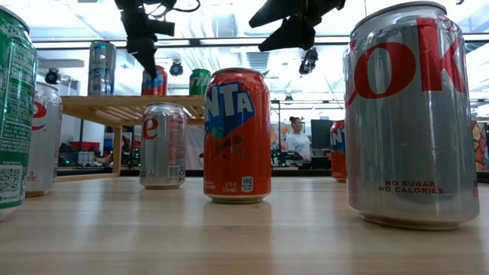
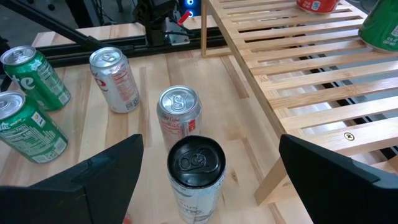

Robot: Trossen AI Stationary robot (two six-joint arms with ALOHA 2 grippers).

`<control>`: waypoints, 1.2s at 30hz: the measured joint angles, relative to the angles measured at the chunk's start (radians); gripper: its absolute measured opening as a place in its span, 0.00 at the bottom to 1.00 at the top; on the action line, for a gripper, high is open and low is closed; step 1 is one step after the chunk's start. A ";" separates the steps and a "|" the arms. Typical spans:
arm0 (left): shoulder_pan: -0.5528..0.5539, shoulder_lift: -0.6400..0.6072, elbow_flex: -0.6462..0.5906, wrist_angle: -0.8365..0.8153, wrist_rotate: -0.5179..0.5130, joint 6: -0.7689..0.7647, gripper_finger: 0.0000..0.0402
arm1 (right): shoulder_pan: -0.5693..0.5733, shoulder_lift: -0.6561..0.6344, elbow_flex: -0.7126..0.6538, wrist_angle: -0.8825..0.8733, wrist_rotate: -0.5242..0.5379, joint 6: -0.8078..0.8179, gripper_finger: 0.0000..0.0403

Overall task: Place canned beverage on shelf
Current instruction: Put the middle orange soda can on the shelf

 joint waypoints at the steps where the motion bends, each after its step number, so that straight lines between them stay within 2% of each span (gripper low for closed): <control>1: 0.000 0.000 0.000 0.002 0.000 0.000 0.00 | 0.000 0.000 0.000 0.000 0.000 0.000 0.90; 13: 0.000 -0.023 0.030 -0.002 0.017 -0.037 0.00 | 0.000 0.000 0.000 0.000 0.000 0.008 0.90; 15: 0.000 -0.042 0.045 0.003 0.091 -0.036 0.00 | 0.000 0.000 0.000 0.000 0.000 0.008 0.90; 19: 0.004 -0.108 0.051 0.054 0.324 -0.025 0.00 | 0.000 0.000 0.000 0.000 0.000 0.010 0.90; 21: 0.004 -0.146 0.048 0.084 0.376 -0.029 0.00 | 0.000 0.000 0.000 0.000 0.000 0.010 0.90; 31: 0.003 -0.267 0.006 0.090 0.394 -0.232 0.00 | 0.000 0.000 0.000 0.000 0.000 0.009 0.90; 36: 0.003 -0.297 -0.063 0.108 0.385 -0.312 0.00 | 0.000 0.000 0.000 0.001 0.000 0.009 0.90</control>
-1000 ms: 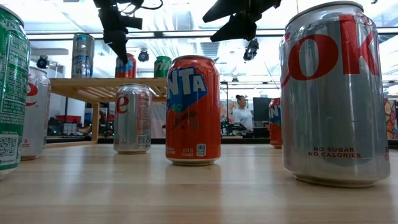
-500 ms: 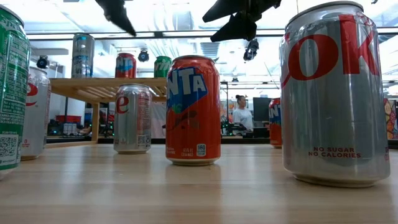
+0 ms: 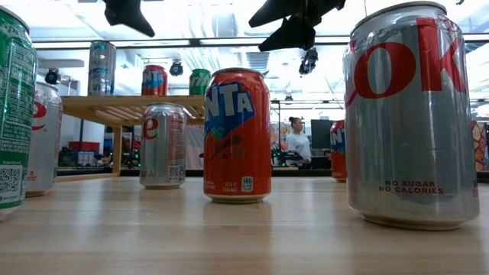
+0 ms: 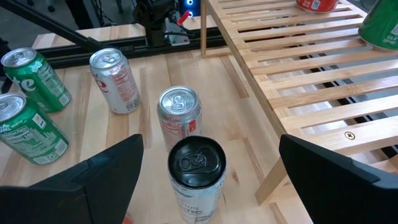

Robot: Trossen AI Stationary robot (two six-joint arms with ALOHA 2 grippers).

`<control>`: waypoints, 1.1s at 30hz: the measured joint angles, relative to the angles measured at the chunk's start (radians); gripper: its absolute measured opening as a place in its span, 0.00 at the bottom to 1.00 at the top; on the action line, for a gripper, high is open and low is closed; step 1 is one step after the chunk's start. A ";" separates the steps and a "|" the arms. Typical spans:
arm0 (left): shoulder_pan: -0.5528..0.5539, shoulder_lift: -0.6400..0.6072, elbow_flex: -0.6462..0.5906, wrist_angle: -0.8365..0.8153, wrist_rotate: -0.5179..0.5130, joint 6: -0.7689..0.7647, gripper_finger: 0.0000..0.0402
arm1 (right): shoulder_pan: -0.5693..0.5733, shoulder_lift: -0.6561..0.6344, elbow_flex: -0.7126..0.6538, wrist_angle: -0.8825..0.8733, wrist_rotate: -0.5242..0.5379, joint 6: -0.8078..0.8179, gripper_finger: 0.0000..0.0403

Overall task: Place canned beverage on shelf
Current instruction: Put the middle orange soda can on the shelf

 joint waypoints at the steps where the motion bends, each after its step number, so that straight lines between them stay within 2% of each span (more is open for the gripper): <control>1: 0.000 -0.001 -0.018 0.003 -0.024 -0.013 0.00 | 0.000 0.000 0.000 0.000 0.000 0.000 0.90; 9: 0.000 0.047 -0.139 0.086 -0.200 -0.059 0.00 | 0.000 0.000 0.000 0.001 0.000 0.004 0.90; 19: 0.001 0.140 -0.105 0.085 -0.408 -0.009 0.00 | 0.000 0.000 0.000 0.001 0.000 0.006 0.90; 33: 0.001 0.166 -0.112 0.077 -0.413 -0.005 0.00 | 0.000 0.000 0.000 0.000 0.000 0.002 0.90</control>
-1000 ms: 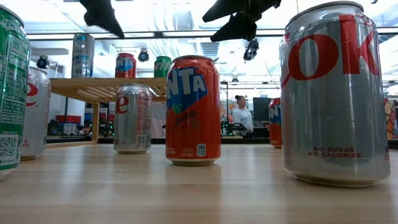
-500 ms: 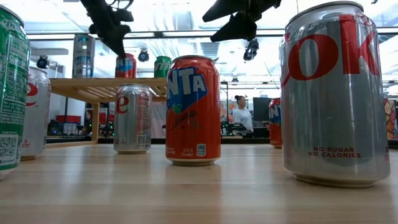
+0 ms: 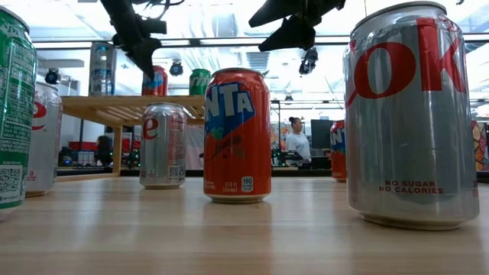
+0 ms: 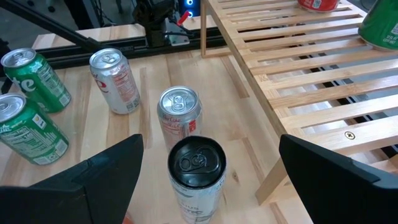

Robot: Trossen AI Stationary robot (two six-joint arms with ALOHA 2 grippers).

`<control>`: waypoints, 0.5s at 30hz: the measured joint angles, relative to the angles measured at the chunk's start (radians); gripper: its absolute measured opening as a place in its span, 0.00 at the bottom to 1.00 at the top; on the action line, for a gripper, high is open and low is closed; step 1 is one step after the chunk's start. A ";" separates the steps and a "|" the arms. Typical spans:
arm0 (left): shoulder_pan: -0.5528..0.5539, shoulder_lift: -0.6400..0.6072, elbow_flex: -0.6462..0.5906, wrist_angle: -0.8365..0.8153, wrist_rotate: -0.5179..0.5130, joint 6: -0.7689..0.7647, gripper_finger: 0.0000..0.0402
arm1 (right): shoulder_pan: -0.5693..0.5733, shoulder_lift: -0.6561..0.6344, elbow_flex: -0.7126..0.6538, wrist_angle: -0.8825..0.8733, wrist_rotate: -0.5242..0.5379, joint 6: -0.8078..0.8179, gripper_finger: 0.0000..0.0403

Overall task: Place canned beverage on shelf
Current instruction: Put the middle orange soda can on the shelf

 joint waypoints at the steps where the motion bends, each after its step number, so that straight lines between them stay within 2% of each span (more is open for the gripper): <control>1: 0.000 -0.001 0.000 0.001 0.000 0.000 0.00 | 0.000 0.000 0.000 0.000 0.000 0.000 0.90; 15: 0.000 0.034 0.000 0.021 -0.013 0.001 0.00 | 0.000 0.000 0.000 0.000 0.000 -0.002 0.90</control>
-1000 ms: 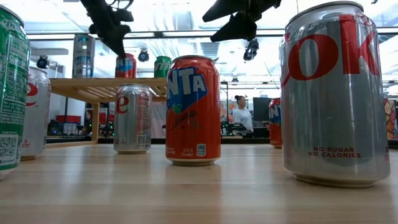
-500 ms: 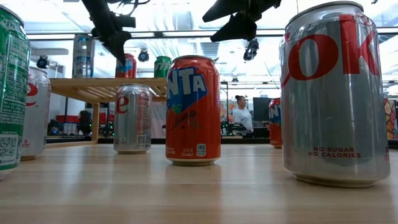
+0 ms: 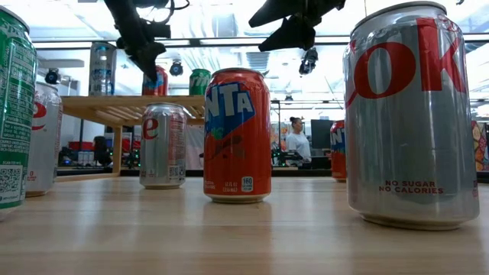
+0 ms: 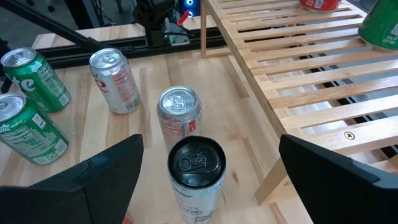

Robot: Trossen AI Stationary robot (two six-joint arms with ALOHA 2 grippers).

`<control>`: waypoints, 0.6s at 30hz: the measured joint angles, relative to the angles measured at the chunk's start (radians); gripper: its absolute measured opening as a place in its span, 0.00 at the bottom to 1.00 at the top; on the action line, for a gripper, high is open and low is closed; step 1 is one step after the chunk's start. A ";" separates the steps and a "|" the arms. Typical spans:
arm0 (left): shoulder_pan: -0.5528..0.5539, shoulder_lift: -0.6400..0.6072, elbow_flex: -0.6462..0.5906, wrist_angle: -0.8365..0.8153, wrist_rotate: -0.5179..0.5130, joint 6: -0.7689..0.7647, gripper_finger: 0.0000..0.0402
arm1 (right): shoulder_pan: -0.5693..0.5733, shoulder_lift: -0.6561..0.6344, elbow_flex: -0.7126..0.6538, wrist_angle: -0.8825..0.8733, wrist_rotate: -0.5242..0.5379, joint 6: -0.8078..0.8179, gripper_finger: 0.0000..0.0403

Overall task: Place canned beverage on shelf
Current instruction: Put the middle orange soda can on the shelf, then put the bottom red/silver soda can on the shelf

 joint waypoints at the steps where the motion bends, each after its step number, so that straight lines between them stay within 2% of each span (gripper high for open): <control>1: 0.000 0.000 0.000 0.004 -0.009 0.000 0.00 | 0.000 0.000 0.000 0.000 0.000 0.000 0.90; 18: -0.038 -0.026 0.018 0.003 -0.019 -0.026 0.00 | 0.000 0.000 0.000 0.000 0.000 0.000 0.90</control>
